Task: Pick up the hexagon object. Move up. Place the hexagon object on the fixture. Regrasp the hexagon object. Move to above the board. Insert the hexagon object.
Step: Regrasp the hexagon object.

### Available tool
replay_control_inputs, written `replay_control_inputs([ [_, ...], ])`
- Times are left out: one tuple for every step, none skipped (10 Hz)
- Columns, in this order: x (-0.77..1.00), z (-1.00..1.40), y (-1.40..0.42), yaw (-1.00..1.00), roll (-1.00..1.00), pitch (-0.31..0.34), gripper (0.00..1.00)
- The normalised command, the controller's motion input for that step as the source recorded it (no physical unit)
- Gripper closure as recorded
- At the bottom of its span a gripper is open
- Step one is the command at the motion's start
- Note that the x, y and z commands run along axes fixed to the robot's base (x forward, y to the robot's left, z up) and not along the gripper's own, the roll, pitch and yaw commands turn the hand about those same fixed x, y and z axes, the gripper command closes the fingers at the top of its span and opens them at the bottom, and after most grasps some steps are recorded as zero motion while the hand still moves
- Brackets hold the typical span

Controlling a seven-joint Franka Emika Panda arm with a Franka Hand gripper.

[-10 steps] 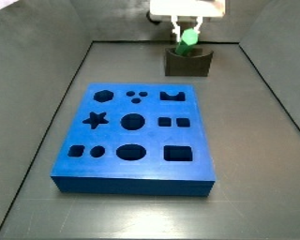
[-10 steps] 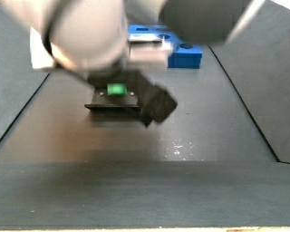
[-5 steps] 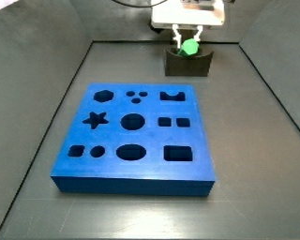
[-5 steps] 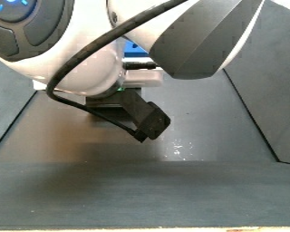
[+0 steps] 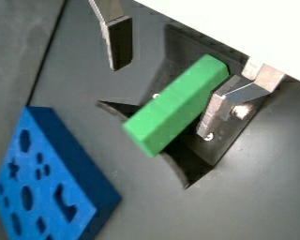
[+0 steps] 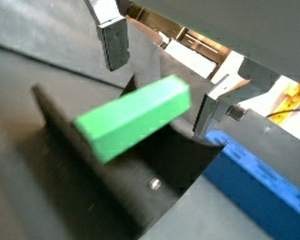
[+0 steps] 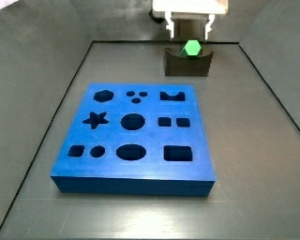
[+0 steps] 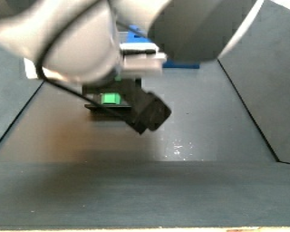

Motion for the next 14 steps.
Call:
replay_control_inputs([
  [-0.04, 1.00, 0.00, -0.02, 0.06, 0.095, 0.00],
  [-0.04, 0.92, 0.00, -0.03, 0.06, 0.095, 0.00],
  [-0.03, 0.75, 0.01, -0.04, 0.05, 0.090, 0.00],
  [-0.03, 0.57, 0.00, -0.05, 0.05, 0.081, 0.00],
  [-0.03, 0.33, 0.01, -0.05, 0.04, 0.068, 0.00],
  [-0.07, 0.72, -1.00, 0.02, 1.00, 0.047, 0.00],
  [-0.07, 0.62, -1.00, 0.02, 1.00, 0.042, 0.00],
  [-0.10, 0.55, -1.00, 0.02, 1.00, 0.032, 0.00],
  [-0.12, 0.48, -1.00, 0.02, 1.00, 0.026, 0.00],
  [-0.11, 0.28, -0.91, 0.02, 1.00, 0.018, 0.00],
  [-0.08, 0.17, -0.76, 0.02, 1.00, 0.016, 0.00],
  [-0.05, 0.10, -0.52, 0.02, 1.00, 0.015, 0.00],
  [-0.05, 0.06, -0.33, 0.02, 1.00, 0.012, 0.00],
  [-0.04, 0.03, -0.08, 0.02, 1.00, 0.007, 0.00],
])
